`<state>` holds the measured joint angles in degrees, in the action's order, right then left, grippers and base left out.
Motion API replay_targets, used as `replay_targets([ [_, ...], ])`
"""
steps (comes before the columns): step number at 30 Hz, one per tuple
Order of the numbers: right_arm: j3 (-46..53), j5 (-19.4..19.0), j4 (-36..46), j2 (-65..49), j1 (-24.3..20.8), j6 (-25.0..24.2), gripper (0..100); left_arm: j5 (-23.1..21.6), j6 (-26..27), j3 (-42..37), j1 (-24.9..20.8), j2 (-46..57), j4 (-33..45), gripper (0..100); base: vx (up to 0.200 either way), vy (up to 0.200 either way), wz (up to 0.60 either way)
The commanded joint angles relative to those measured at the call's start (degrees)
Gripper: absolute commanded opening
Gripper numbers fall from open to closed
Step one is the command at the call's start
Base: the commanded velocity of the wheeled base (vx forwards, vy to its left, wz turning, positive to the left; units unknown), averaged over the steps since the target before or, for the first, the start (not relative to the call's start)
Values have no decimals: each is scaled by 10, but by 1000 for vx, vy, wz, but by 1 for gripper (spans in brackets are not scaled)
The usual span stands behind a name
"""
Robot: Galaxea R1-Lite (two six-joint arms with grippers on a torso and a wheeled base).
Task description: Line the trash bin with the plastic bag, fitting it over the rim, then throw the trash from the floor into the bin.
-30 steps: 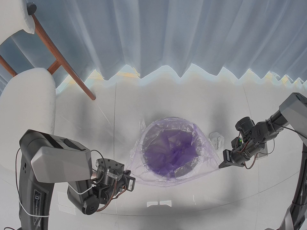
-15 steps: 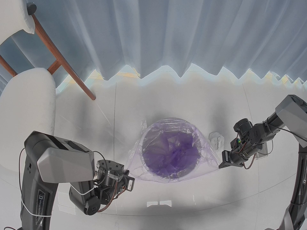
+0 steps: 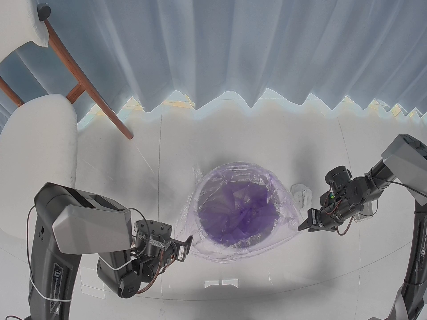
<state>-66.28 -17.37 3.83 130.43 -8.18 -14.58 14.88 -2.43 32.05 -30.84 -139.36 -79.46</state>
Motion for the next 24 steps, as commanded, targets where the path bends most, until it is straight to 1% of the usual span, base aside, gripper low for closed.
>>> replay_targets([
  [1,12,0,0,-11,-1,-3,100,2,0,-6,3,3,-21,100,0,0,0],
  [2,20,0,0,-25,-1,-3,100,11,2,-13,6,6,-53,100,0,0,0],
  [3,25,-1,0,-32,-1,-1,100,16,3,-18,5,8,-68,100,0,0,0],
  [6,41,-4,0,-60,-1,3,100,21,14,-34,6,25,-93,100,0,0,0],
  [8,46,-4,0,-69,-2,3,100,22,17,-39,8,35,-94,100,0,0,0],
  [12,69,-21,-1,-112,-4,7,100,21,20,-68,15,124,-92,100,0,0,0],
  [18,84,-28,0,-170,-5,7,100,19,20,-96,14,196,-92,100,0,0,0],
  [21,94,-28,0,-190,-7,7,100,16,20,-99,12,216,-93,100,0,0,0],
  [24,101,-37,1,-237,-10,6,100,3,30,-75,15,277,-90,100,0,0,0],
])
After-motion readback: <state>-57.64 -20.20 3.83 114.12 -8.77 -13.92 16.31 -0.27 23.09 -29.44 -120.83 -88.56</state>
